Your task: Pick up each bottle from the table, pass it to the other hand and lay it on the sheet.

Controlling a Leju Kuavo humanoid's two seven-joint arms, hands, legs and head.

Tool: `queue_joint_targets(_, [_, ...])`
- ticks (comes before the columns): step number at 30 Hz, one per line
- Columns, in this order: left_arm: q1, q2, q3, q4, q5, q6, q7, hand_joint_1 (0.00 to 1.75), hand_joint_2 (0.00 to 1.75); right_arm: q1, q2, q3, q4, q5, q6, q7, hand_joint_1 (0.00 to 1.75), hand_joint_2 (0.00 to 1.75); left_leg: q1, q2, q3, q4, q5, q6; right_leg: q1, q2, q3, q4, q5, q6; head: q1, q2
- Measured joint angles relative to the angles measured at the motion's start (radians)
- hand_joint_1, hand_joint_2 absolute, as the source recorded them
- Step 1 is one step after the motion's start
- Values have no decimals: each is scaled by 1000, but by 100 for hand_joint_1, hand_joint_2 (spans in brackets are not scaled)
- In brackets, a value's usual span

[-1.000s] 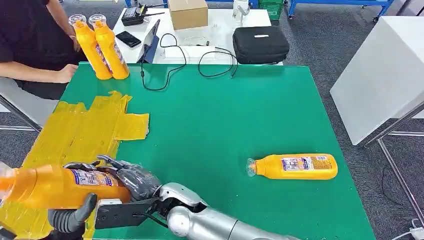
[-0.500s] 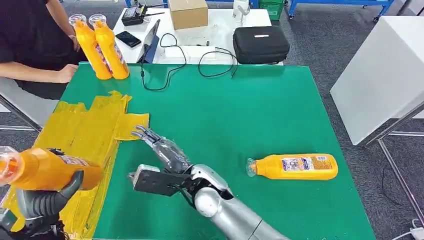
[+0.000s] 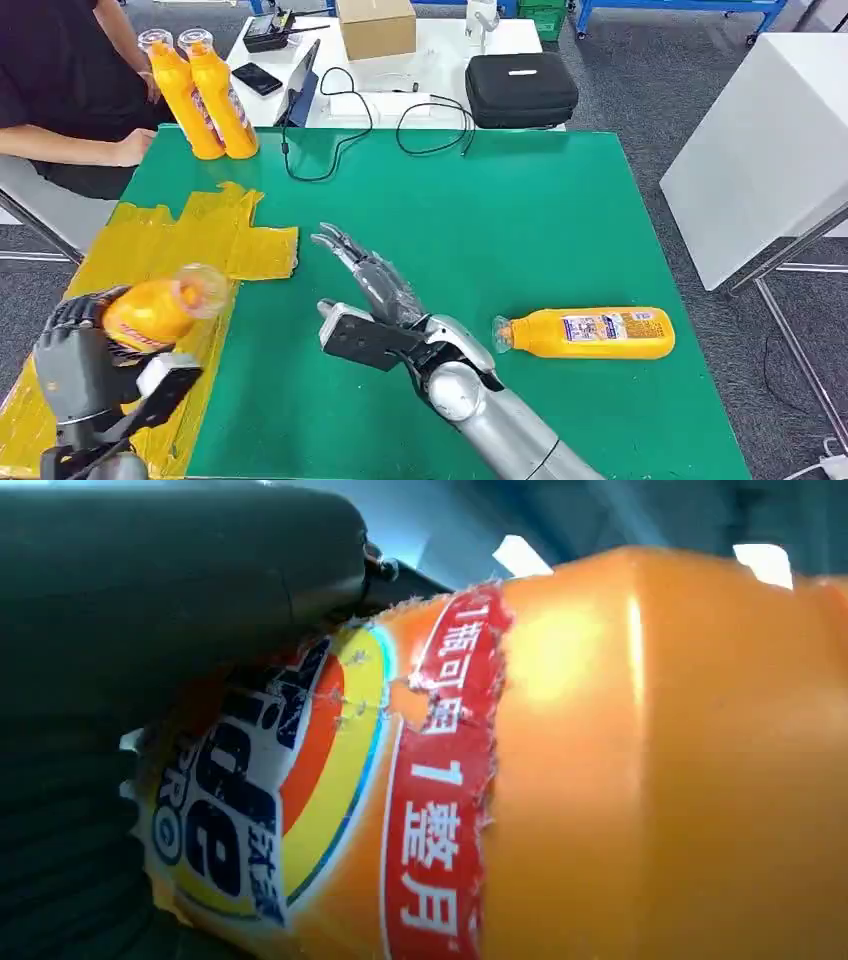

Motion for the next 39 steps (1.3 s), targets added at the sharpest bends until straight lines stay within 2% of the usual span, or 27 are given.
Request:
queue_joint_targets(8, [-24,53,-48,143,-15,45,29,175,175,1,-30,-15,-21,-1,0,-4,0,0,0,0,-1,0,0,0,0,0,-1,0,0,0,0,0])
queue_joint_targets(13, [-60,66,-57,273,-109,63,118,175,175,6,-39,-16,-23,-10,0,-18,0,0,0,0,-1,0,0,0,0,0,-1,0,0,0,0,0])
queue_joint_targets(18, [-74,68,-59,388,-350,94,185,175,175,6,-48,-15,-23,-18,3,-24,0,0,0,0,-1,0,0,0,0,0,-1,0,0,0,0,0])
queue_joint_targets(24, [-82,79,-94,455,-381,96,256,175,175,6,-54,-15,-23,-29,3,-27,0,0,0,0,-1,0,0,0,0,0,-1,0,0,0,0,0])
queue_joint_targets(25, [-82,81,-99,463,-381,96,258,38,175,6,-55,-15,-23,-30,3,-28,0,0,0,0,-1,0,0,0,0,0,-1,0,0,0,0,0])
queue_joint_targets(26, [-83,82,-104,470,-380,96,258,0,0,6,-56,-15,-23,-30,3,-28,0,0,0,0,-1,0,0,0,0,0,-1,0,0,0,0,0])
queue_joint_targets(29, [-90,87,-121,499,-372,96,238,0,0,6,-57,-15,-23,-36,3,-31,0,0,0,0,-1,0,0,0,0,0,-1,0,0,0,0,0])
queue_joint_targets(33, [-110,129,-194,543,-373,104,356,0,0,6,-58,-14,-23,-39,4,-32,0,0,0,0,-1,0,0,0,0,0,-1,0,0,0,0,0])
queue_joint_targets(39, [-119,161,-235,575,-382,105,365,0,0,6,-64,-14,-22,-39,5,-33,0,0,0,0,-1,0,0,0,0,0,0,0,0,0,0,0])
